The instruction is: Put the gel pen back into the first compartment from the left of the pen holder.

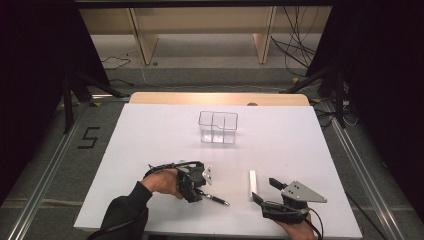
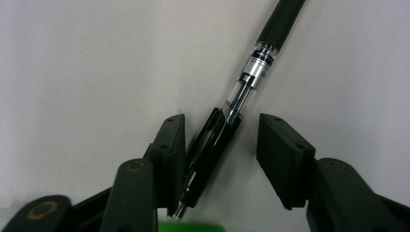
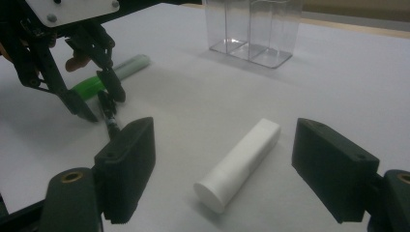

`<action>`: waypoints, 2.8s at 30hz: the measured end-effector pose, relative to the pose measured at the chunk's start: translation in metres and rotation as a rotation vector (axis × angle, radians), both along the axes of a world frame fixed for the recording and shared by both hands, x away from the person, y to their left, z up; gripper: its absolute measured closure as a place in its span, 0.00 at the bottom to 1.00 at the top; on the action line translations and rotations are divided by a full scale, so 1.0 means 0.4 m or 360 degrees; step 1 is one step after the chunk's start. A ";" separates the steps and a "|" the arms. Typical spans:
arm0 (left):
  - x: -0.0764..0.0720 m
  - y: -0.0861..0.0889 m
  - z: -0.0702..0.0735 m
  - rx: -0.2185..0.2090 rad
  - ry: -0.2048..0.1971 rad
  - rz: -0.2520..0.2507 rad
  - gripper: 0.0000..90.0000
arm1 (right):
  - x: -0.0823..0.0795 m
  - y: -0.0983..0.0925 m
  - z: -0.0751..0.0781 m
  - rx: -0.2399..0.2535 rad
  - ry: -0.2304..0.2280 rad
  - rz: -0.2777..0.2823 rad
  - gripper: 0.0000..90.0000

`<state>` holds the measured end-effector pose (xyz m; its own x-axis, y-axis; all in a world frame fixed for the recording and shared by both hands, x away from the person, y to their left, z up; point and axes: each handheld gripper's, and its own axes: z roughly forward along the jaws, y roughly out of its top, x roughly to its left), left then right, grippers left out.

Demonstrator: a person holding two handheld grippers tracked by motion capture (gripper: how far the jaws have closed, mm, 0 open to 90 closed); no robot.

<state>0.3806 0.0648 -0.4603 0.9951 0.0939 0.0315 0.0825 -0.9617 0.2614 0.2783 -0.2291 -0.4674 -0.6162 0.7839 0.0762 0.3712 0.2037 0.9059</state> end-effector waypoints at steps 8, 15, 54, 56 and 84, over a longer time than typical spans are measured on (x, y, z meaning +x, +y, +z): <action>0.002 -0.019 0.003 0.0092 0.0037 -0.0017 0.68 | 0.002 0.002 -0.003 0.0002 0.0006 0.0003 0.27; -0.013 -0.027 0.004 0.0111 0.0022 -0.0122 0.81 | 0.002 0.001 -0.003 0.0001 0.0007 0.0001 0.27; 0.033 0.053 0.038 -0.0323 0.0205 0.0125 0.85 | 0.001 -0.005 0.001 0.0042 0.0015 -0.0003 0.27; 0.034 0.055 0.042 -0.0365 0.0202 0.0147 0.85 | 0.000 -0.007 0.003 0.0065 0.0018 -0.0001 0.27; 0.008 0.041 0.062 -0.0902 0.0085 0.0590 0.85 | 0.015 0.012 0.010 0.0404 0.0212 0.0006 0.28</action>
<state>0.3836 0.0812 -0.4353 0.8927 0.4168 -0.1713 0.4071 -0.5829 0.7032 0.2842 -0.2242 -0.4633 -0.5906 0.7270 0.3503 0.4901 -0.0218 0.8714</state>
